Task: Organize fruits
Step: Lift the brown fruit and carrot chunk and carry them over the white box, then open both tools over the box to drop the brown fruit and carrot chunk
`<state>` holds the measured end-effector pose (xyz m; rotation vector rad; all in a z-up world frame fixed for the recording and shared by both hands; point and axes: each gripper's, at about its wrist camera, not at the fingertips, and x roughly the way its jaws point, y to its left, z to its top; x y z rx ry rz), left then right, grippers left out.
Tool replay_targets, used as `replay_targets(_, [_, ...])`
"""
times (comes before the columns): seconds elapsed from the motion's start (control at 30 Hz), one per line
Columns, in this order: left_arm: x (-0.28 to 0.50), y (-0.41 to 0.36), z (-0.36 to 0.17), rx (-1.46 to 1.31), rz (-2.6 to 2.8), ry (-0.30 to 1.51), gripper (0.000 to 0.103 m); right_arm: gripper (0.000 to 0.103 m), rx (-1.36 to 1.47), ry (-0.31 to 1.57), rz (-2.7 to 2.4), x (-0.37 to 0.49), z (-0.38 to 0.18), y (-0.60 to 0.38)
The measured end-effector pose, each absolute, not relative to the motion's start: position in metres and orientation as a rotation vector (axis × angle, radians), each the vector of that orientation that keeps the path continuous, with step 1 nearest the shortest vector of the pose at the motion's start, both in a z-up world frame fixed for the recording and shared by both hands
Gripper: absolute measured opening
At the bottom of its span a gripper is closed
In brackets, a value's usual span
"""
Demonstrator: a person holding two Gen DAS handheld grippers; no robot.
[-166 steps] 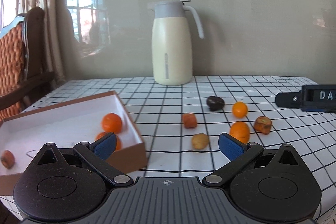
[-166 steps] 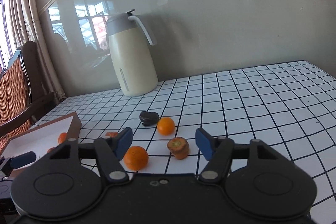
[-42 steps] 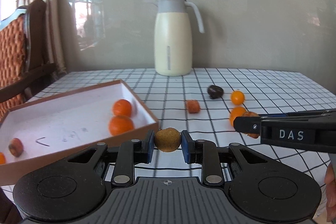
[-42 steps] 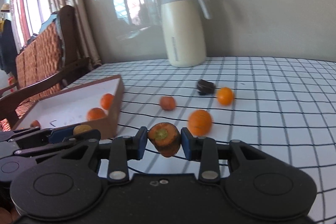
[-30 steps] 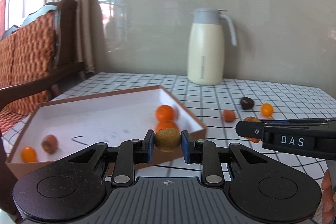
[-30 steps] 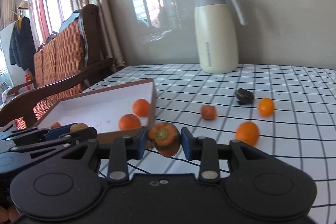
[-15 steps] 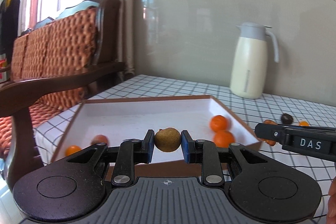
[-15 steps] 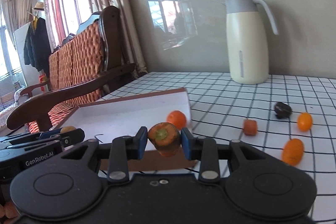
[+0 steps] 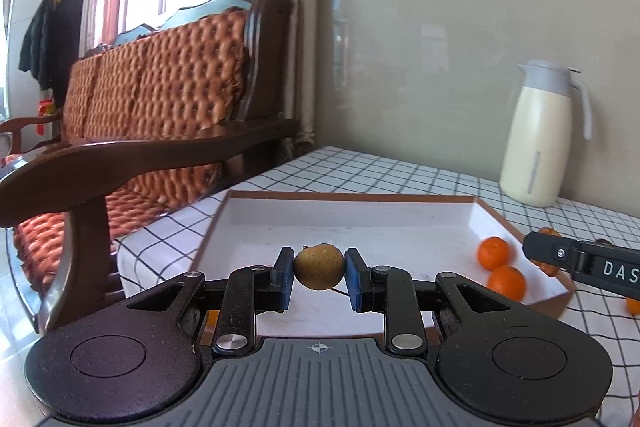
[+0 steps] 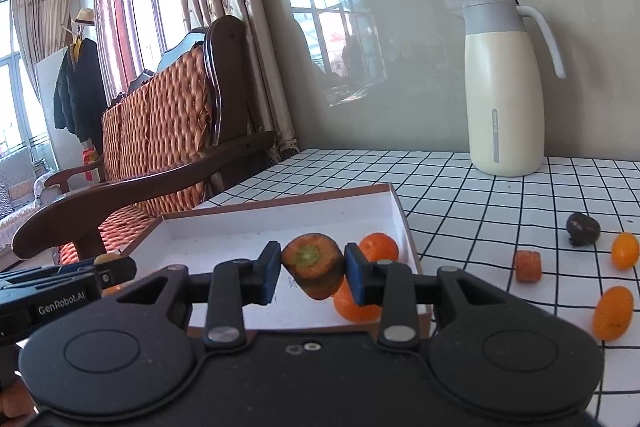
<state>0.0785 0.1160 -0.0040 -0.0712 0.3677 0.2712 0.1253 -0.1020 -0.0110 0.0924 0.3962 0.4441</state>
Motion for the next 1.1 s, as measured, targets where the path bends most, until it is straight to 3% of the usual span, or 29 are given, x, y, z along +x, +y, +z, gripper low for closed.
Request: replay_targets(1.1, [0.156, 0.163, -0.01, -0.114, 0.37, 0.426, 0.027, 0.026, 0.113, 0.46, 0.393, 0.212, -0.021, -0.075])
